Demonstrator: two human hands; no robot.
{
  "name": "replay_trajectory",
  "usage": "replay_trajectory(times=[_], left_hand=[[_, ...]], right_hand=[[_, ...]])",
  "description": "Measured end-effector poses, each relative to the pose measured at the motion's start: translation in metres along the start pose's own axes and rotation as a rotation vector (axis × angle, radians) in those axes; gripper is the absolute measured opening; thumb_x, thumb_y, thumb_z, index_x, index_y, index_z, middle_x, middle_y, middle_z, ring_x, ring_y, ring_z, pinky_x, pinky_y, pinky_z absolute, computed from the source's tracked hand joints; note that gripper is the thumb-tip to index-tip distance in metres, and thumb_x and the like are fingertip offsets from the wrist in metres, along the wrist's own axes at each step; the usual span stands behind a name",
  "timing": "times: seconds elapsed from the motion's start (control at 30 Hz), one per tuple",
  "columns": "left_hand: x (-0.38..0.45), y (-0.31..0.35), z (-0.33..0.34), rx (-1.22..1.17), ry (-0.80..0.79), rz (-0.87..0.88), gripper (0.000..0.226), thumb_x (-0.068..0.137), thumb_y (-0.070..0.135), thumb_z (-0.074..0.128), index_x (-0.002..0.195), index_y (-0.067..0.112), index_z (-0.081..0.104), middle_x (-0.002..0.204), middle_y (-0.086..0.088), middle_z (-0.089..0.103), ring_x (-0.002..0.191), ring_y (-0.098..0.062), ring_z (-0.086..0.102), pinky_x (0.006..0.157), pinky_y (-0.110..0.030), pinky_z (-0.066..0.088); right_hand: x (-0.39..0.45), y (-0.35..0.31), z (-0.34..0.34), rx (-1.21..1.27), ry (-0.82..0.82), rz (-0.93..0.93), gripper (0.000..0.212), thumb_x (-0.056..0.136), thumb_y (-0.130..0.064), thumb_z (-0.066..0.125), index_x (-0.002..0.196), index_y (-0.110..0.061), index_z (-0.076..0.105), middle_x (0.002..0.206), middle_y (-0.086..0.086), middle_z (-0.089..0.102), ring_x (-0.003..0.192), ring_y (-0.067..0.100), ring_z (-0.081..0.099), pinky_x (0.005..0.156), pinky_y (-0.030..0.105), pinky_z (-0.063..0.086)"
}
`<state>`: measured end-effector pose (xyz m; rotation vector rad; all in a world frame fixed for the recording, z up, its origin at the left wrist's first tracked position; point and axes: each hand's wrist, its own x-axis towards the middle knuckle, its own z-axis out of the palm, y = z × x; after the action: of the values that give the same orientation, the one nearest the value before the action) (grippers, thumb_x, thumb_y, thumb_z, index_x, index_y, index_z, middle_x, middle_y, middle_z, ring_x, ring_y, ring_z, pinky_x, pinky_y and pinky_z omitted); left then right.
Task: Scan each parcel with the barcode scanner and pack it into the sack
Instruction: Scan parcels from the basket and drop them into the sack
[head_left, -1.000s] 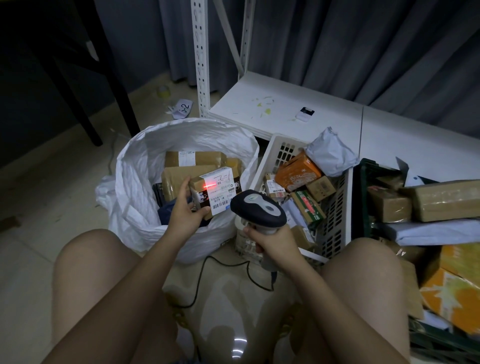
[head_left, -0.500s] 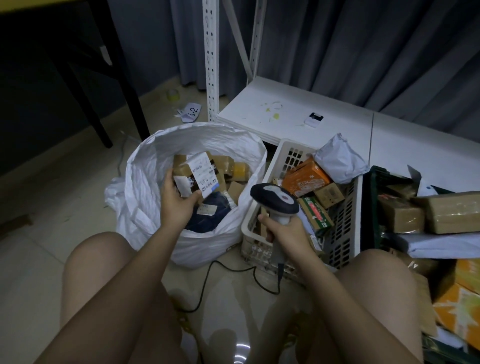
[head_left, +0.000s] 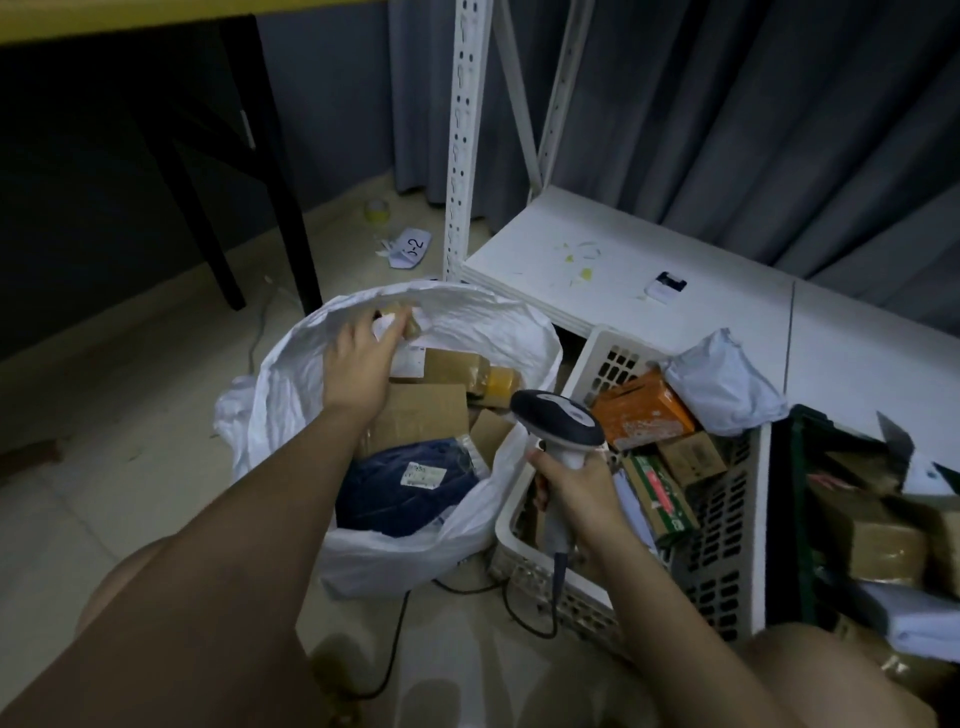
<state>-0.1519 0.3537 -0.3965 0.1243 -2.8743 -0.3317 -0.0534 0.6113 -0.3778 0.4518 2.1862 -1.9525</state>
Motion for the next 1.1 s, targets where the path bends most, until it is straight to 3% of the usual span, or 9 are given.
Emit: replay_trajectory(times=[0.07,0.17,0.33,0.47,0.6,0.7,0.87,1.0,1.1], left_hand=[[0.003,-0.003,0.016,0.148,-0.229,-0.006,0.069,0.091,0.007,0.050,0.148,0.036,0.024,0.156,-0.013,0.015,0.142,-0.039,0.015,0.113,-0.053,0.021],[0.000,0.004,0.032,0.038,-0.446,-0.101,0.058,0.095,0.007,0.043,0.145,0.034,0.034,0.159,-0.013,0.011,0.145,-0.038,0.009,0.116,-0.054,0.014],[-0.008,0.038,0.038,-0.574,-0.316,-0.002,0.047,0.092,0.002,0.052,0.138,0.012,0.049,0.138,-0.011,0.047,0.127,-0.026,0.046,0.105,-0.031,0.037],[-0.009,0.091,0.042,-0.802,-0.321,-0.015,0.037,0.092,0.009,0.060,0.129,0.008,0.054,0.117,0.000,0.055,0.106,-0.012,0.052,0.088,-0.023,0.042],[-0.002,0.154,0.057,-0.947,-0.396,-0.011,0.034,0.092,0.001,0.058,0.126,0.001,0.053,0.115,-0.008,0.055,0.106,-0.024,0.055,0.084,-0.017,0.045],[0.004,0.212,0.069,-0.948,-0.447,0.033,0.034,0.092,0.006,0.060,0.125,0.003,0.052,0.114,-0.011,0.055,0.106,-0.030,0.055,0.093,-0.038,0.049],[0.019,0.318,0.089,-0.988,-0.526,0.101,0.036,0.094,0.012,0.059,0.127,0.009,0.046,0.104,0.004,0.048,0.097,-0.011,0.048,0.081,-0.024,0.040],[0.032,0.385,0.114,-0.932,-0.622,0.209,0.014,0.097,0.009,0.053,0.108,0.015,0.047,0.097,0.003,0.049,0.093,-0.014,0.053,0.073,-0.019,0.035],[0.053,0.418,0.142,-0.808,-0.613,0.245,0.032,0.096,0.012,0.055,0.126,0.005,0.047,0.121,-0.009,0.052,0.111,-0.022,0.051,0.089,-0.028,0.040]], right_hand=[[0.010,0.004,-0.001,-0.014,0.005,0.013,0.014,0.087,-0.016,0.070,0.080,-0.012,0.059,0.061,0.005,0.058,0.060,0.020,0.057,0.067,0.037,0.049],[0.024,0.008,-0.006,-0.040,0.013,0.035,0.018,0.087,-0.014,0.070,0.080,-0.004,0.057,0.057,0.009,0.056,0.052,0.020,0.056,0.058,0.034,0.050],[0.043,0.011,-0.034,-0.026,0.064,0.047,0.024,0.087,-0.011,0.068,0.066,-0.007,0.056,0.055,0.013,0.054,0.053,0.025,0.054,0.059,0.035,0.048],[0.052,0.005,-0.082,-0.021,0.104,0.033,0.020,0.087,-0.014,0.070,0.073,-0.007,0.056,0.055,0.008,0.057,0.051,0.021,0.055,0.057,0.034,0.050],[0.063,-0.007,-0.140,-0.007,0.309,-0.009,0.028,0.085,-0.012,0.071,0.064,-0.007,0.053,0.054,0.008,0.056,0.048,0.019,0.053,0.054,0.032,0.046],[0.070,-0.009,-0.183,0.069,0.505,-0.044,0.014,0.084,-0.011,0.072,0.077,-0.012,0.059,0.067,0.007,0.061,0.061,0.020,0.059,0.063,0.035,0.049],[0.091,0.017,-0.226,0.298,0.736,-0.021,0.038,0.079,-0.021,0.077,0.111,-0.010,0.061,0.103,0.010,0.067,0.095,0.025,0.064,0.084,0.037,0.052],[0.110,0.027,-0.249,0.468,0.703,0.054,0.060,0.053,-0.041,0.080,0.099,-0.009,0.060,0.091,0.015,0.064,0.083,0.027,0.061,0.073,0.039,0.052],[0.119,0.034,-0.264,0.543,0.697,0.073,0.045,0.061,-0.032,0.078,0.092,-0.006,0.059,0.080,0.015,0.061,0.071,0.024,0.059,0.064,0.033,0.049]])
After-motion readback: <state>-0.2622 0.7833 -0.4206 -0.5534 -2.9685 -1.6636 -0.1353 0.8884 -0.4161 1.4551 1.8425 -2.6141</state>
